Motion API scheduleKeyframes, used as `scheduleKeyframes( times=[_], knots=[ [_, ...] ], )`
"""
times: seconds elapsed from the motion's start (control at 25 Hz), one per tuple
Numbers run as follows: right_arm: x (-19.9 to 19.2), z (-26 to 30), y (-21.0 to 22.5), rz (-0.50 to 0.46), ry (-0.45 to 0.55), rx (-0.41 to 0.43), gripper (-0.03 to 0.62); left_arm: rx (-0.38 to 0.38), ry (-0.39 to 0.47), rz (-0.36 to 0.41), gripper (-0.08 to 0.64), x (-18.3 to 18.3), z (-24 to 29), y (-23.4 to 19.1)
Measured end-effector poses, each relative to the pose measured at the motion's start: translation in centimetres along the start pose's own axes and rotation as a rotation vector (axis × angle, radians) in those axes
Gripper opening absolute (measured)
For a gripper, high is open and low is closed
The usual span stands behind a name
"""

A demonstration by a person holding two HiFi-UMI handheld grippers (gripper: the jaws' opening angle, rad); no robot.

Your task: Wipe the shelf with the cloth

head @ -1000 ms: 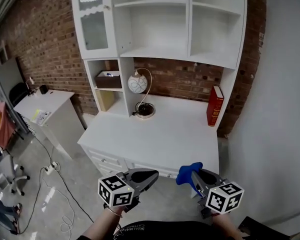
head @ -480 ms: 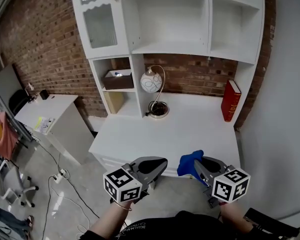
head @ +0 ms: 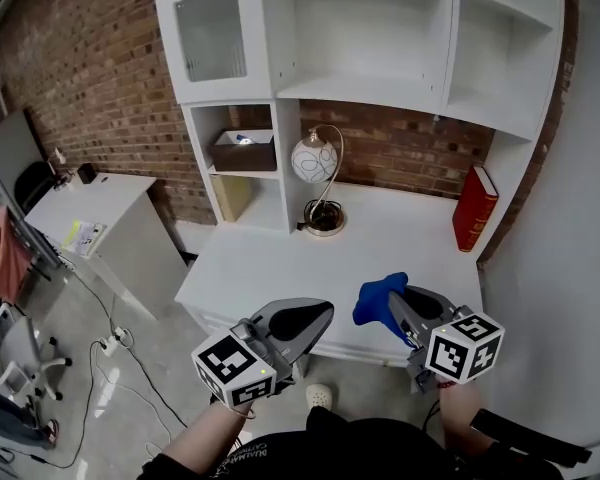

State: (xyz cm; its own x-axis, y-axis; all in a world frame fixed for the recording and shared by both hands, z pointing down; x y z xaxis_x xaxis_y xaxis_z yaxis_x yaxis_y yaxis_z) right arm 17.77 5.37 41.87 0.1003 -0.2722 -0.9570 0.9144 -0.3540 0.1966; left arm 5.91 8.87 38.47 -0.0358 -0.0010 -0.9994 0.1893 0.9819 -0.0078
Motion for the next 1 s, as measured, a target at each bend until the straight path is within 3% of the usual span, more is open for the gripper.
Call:
scheduleKeyframes(
  times=[0.16, 0.52, 0.64, 0.72, 0.88, 1.0],
  knots=[
    [3.0, 3.3, 0.0, -0.011, 0.036, 0.052, 0.058, -0.030, 0.039, -0.055, -0.003, 2.2, 0.6, -3.3],
    [9.8, 9.9, 2.1, -0.033, 0.127, 0.134, 0.057, -0.063, 0.081, 0.074, -0.003, 7.0, 4.1, -11.9],
    [12.8, 11.6, 3.1, -0.063, 0.157, 0.135, 0.058, -0.112, 0.109, 0.057, -0.002, 9.0, 5.5, -14.5],
    [15.2, 12.4, 3.6, -0.075, 0.200, 0.140, 0.058, -0.136, 0.087, 0.074, -0.003, 9.7, 6.8, -16.2],
    [18.5, 14.3, 3.7, -0.132, 0.260, 0.175, 0.058, -0.172, -0.051, 0.199, -0.003, 9.4, 8.8, -18.8],
    [21.1, 15.3, 3.8, -0.181, 0.310, 0.187, 0.059, -0.226, -0.065, 0.136, -0.003, 10.0, 9.7, -20.5]
  ],
)
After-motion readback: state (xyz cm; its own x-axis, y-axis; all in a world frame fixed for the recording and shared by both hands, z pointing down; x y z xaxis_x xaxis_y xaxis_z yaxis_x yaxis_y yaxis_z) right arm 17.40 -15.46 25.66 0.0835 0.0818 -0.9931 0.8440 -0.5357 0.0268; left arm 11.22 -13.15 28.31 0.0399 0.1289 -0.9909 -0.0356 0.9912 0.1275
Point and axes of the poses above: the fingertips, and each gripper's own axes: z forward along the fingers, y to its right, x out of its top, the point moved 1 cm from there along -z, backward along the fingers, and after that the axes turned 10 degrees about -x, right-handed, at the moved point
